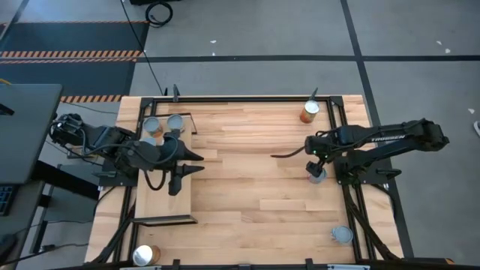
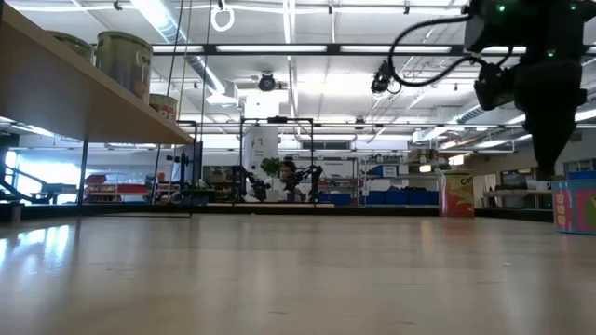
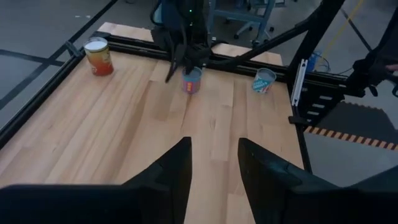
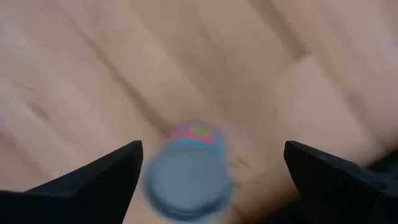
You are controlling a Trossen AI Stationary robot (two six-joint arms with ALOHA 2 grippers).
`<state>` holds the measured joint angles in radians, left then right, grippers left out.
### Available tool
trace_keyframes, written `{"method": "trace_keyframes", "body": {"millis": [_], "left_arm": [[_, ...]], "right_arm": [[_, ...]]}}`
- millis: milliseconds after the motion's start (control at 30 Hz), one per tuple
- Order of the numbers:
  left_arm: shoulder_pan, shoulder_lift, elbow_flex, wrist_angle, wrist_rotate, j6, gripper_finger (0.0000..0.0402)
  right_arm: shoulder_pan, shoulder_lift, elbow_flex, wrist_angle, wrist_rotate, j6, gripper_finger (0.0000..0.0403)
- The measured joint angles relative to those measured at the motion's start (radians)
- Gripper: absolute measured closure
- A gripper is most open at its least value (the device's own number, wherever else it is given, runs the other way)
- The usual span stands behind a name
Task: Pick and place cans onto a shelf
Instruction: Put the canned peas on the shelf
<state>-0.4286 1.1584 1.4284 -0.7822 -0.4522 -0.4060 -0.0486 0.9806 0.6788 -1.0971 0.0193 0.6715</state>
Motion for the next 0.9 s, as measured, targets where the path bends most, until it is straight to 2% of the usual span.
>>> {"method": "trace_keyframes", "body": {"millis": [267, 600, 767, 900], "left_arm": [[0.0, 0.0, 0.0, 0.004, -0.017, 0.0, 0.0229], [0.0, 0.0, 0.0, 0.002, -0.026, 0.0, 0.0197], [0.0, 0.0, 0.0, 0.0, -0.026, 0.01, 0.0196], [0.0, 0.0, 0.0, 0.0, -0.026, 0.032, 0.0196]], "right_arm": [[0.004, 0.162, -0.008, 0.006, -0.086, 0.169, 0.0006], [0.049, 0.335, -0.008, 0.016, -0.238, 0.271, 0.001], [0.081, 0.406, -0.002, 0.089, -0.246, 0.321, 0.0058], [0.104, 0.482, 0.102, 0.119, -0.23, 0.322, 0.0115]]}}
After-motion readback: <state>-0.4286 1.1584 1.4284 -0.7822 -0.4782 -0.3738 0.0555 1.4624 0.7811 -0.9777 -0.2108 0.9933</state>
